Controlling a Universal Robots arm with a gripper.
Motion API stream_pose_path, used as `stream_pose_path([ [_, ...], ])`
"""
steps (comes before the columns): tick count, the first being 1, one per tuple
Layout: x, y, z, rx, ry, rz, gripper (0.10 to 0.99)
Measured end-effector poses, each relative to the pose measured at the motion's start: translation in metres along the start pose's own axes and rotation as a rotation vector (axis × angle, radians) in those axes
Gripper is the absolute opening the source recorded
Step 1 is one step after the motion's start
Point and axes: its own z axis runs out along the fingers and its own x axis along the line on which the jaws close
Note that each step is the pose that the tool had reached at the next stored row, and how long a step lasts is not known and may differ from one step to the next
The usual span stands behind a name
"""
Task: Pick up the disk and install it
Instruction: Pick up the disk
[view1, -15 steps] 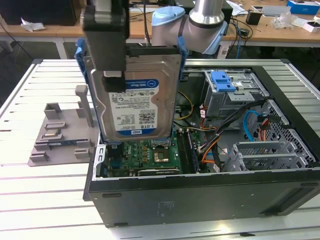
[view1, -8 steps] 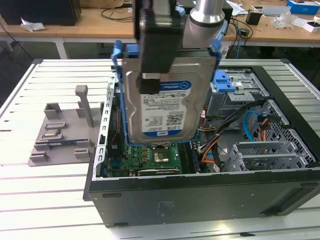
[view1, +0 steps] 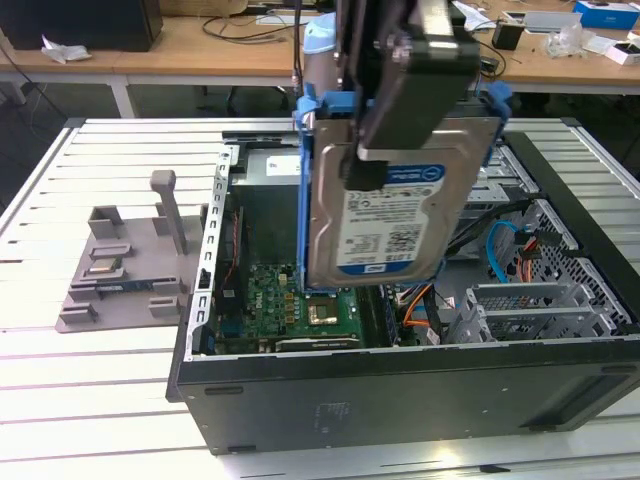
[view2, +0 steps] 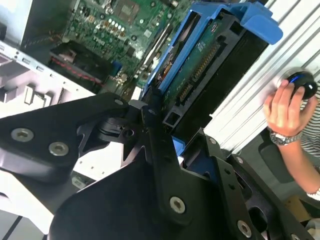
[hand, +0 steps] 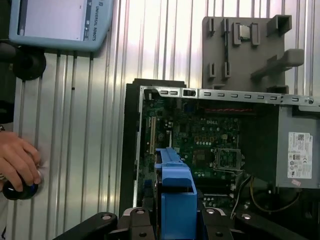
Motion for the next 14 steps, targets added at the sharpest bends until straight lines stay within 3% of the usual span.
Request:
stream_pose_path([
  [7, 0.0042, -0.0296, -0.0014, -0.001, -0.0001, 0.000, 0.369],
  [8, 0.0055, -0.0390, -0.0020, -0.002, 0.0000, 0.000, 0.369],
  [14, 0.0096, -0.0696, -0.0035, -0.003, 0.0000, 0.000, 0.369],
])
